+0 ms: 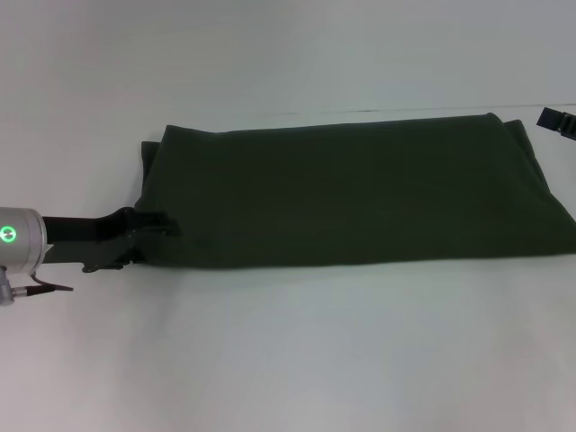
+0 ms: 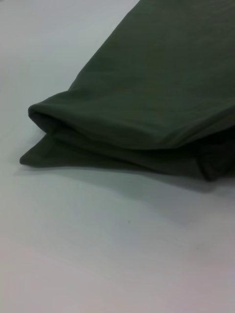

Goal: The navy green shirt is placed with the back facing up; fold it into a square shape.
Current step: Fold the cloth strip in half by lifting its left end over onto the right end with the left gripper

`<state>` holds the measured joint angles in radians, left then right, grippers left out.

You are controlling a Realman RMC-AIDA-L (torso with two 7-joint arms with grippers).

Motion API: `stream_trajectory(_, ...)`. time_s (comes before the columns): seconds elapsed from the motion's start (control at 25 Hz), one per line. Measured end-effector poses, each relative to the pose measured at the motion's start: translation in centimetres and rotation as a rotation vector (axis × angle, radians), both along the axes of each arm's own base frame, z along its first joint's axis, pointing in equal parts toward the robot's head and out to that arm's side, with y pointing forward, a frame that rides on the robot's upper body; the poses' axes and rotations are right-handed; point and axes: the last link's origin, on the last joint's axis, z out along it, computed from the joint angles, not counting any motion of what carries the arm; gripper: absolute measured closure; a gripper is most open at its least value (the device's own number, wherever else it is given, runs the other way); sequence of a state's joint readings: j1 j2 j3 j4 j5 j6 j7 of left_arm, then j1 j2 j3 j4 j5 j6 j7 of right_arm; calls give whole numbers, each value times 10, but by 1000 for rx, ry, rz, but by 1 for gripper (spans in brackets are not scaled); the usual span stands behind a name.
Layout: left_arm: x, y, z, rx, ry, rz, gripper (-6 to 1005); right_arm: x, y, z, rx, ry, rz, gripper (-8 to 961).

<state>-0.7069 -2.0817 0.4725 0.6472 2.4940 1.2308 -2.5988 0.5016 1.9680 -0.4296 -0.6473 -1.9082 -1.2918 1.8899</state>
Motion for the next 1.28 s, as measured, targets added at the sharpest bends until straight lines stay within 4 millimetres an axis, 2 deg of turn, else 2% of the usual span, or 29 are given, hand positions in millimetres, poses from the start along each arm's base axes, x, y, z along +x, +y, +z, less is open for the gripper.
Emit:
stream_trajectory(0.72,-2,-2,1,-5,20,-38,439,0,0,0,1,-1,-1,189)
stream_trajectory(1.16,-8,-6,2,16,24,-38,893,0,0,-2,1,-3,1,189)
stream_trajectory(1.28,-12,-8,3,35,16,-33,955,0,0,-3,2,-3,0,189)
